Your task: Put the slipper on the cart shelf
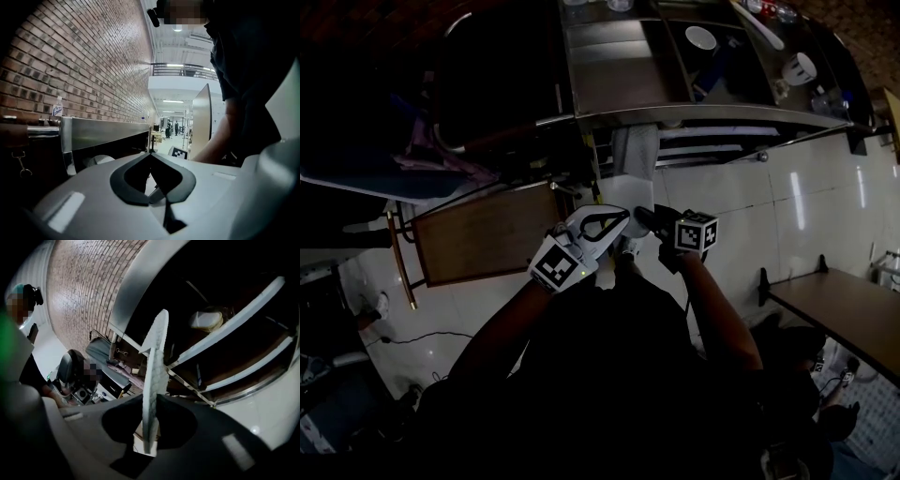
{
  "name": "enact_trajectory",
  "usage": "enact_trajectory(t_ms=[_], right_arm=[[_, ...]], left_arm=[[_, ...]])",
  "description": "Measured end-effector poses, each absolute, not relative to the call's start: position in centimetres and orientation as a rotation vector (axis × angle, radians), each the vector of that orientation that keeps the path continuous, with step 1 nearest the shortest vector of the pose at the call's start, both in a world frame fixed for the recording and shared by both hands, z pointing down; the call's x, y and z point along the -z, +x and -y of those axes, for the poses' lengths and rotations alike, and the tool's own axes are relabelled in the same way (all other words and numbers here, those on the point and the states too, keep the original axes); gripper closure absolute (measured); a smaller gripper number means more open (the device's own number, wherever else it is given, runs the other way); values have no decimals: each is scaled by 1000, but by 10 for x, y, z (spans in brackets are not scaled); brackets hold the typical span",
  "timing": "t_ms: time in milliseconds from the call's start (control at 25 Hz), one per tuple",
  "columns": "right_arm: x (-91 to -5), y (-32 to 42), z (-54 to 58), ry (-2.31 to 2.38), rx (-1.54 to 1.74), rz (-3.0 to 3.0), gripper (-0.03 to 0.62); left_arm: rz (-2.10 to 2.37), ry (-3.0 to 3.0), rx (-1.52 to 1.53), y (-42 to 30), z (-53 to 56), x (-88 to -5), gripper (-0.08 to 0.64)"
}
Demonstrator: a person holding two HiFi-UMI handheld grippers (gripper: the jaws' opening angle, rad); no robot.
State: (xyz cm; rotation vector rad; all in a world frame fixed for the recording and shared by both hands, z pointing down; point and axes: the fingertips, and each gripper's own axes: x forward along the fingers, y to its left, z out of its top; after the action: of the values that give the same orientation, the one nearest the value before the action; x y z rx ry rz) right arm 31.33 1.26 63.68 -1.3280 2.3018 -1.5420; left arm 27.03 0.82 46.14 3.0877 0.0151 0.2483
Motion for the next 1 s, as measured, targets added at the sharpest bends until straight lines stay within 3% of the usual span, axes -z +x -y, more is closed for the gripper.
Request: enact_trajectory(t_ms=[720, 1000], right_arm=[[-666, 355, 88, -1145, 1675, -2258, 525], [-675, 390, 144, -1305, 1537, -2305, 523]], left_arm=[[146, 3075, -267, 323, 35, -483, 558], [203, 3050, -261, 338, 47, -479, 558]])
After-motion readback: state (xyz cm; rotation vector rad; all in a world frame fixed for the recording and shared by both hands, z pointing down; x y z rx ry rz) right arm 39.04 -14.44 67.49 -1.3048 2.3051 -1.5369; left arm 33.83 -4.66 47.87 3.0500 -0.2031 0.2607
